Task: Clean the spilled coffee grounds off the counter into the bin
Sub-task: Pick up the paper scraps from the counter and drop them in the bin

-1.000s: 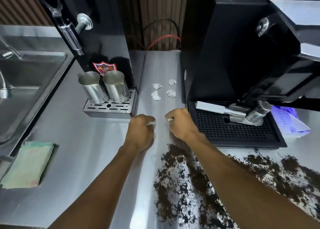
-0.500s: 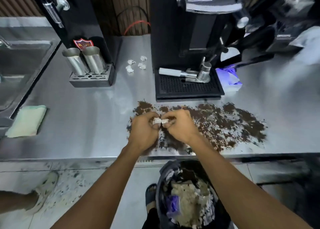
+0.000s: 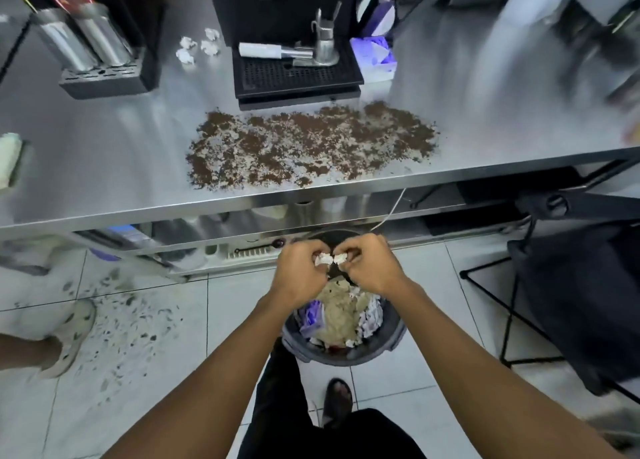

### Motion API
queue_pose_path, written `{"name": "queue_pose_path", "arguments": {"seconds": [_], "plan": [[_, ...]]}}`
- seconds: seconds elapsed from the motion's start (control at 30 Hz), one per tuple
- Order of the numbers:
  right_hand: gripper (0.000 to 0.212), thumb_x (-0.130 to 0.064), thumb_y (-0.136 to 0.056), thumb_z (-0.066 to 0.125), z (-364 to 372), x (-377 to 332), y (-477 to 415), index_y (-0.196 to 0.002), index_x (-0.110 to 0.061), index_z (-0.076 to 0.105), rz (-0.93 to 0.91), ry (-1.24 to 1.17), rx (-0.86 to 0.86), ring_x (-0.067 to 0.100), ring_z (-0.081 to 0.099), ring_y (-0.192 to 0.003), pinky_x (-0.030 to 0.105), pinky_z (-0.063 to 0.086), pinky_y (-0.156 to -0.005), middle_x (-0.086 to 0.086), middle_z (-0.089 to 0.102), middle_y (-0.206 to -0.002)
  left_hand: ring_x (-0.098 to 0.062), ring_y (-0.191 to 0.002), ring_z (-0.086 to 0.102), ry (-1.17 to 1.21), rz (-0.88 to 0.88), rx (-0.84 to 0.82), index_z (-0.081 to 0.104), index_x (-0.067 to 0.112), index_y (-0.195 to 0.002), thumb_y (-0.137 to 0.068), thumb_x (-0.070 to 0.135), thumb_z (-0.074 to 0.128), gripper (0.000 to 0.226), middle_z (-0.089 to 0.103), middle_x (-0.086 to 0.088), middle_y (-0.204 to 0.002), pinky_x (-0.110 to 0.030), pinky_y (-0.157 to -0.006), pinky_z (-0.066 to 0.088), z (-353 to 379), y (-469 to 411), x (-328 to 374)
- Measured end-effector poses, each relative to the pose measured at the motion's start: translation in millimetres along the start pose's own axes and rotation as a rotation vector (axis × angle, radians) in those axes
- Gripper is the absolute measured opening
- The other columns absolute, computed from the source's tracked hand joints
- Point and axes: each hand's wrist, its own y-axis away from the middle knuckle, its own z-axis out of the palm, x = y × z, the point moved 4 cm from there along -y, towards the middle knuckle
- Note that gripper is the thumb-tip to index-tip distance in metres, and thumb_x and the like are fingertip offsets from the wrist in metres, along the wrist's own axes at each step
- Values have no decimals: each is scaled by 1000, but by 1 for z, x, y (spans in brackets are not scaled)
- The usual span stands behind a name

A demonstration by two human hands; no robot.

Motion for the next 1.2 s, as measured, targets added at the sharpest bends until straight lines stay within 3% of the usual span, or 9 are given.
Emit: {"name": "queue_pose_path", "arguments": {"seconds": [0.27, 0.37, 0.47, 0.53, 0.77, 0.87, 0.93, 1.07, 1.2], "plan": [[35, -4, -67, 74, 22, 57, 34, -95, -23, 77, 106, 69, -106, 4, 61, -71, 20, 48, -67, -11, 69, -81, -15, -88, 67, -70, -19, -181, 75, 19, -99, -68, 12, 66, 33, 75, 3, -93, -23, -81, 53, 49, 35, -5], [35, -3, -69, 74, 18, 63, 32, -98, -22, 77, 125, 56, -87, 8, 65, -85, 26, 55, -80, -6, 72, -94, -15, -92, 67, -52, -23, -187, 74, 18, -104, -70, 9, 66, 36, 75, 3, -98, -24, -84, 53, 45, 33, -6], [29, -5, -73, 74, 9, 55, 22, -96, -23, 76, 113, 43, -64, 6, 65, -86, 27, 56, -83, -8, 73, -93, -17, -86, 67, -19, -44, -165, 73, 17, -106, -75, 10, 69, 32, 73, -1, -90, -18, -76, 49, 29, 23, -8], [24, -6, -77, 72, 1, 36, 8, -94, -21, 77, 85, 19, -48, 3, 63, -77, 22, 52, -78, -11, 70, -83, -15, -77, 65, -5, -42, -114, 73, 19, -104, -77, 12, 69, 28, 67, 2, -76, -13, -67, 43, 11, 10, -12], [20, -11, -83, 66, -27, -82, -79, -97, -21, 75, -126, -18, 105, 7, 66, -76, 26, 56, -79, -5, 73, -85, -11, -77, 61, 58, 43, 105, 72, 13, -107, -80, 3, 64, 30, 69, 4, -86, -20, -78, 49, -93, -71, -13], [21, -12, -86, 63, -32, -136, -137, -99, -24, 74, -182, -10, 126, -2, 56, -53, 17, 48, -57, -6, 72, -84, -10, -77, 62, 85, 53, 178, 72, 18, -107, -80, 1, 62, 34, 70, 7, -89, -26, -79, 54, -151, -123, -26], [22, -11, -86, 63, -31, -172, -179, -102, -22, 74, -208, -3, 152, -3, 47, -46, 13, 45, -56, -4, 73, -91, -12, -80, 63, 63, 56, 228, 74, 17, -101, -78, -1, 62, 31, 70, 8, -89, -24, -80, 52, -189, -159, -40], [26, -11, -87, 58, -9, -232, -267, -107, -18, 73, -227, 26, 124, 16, 66, -84, 34, 56, -86, 3, 70, -111, -16, -82, 64, 9, 44, 317, 74, 19, -88, -74, 3, 66, 23, 72, 3, -92, -28, -81, 53, -248, -235, -87], [34, -10, -85, 56, 17, -276, -341, -116, -19, 69, -262, 83, 99, 19, 58, -115, 31, 46, -103, 2, 64, -123, -16, -95, 61, -25, -14, 308, 71, 17, -109, -79, 9, 67, 31, 68, 0, -112, -27, -88, 50, -287, -307, -136]]}}
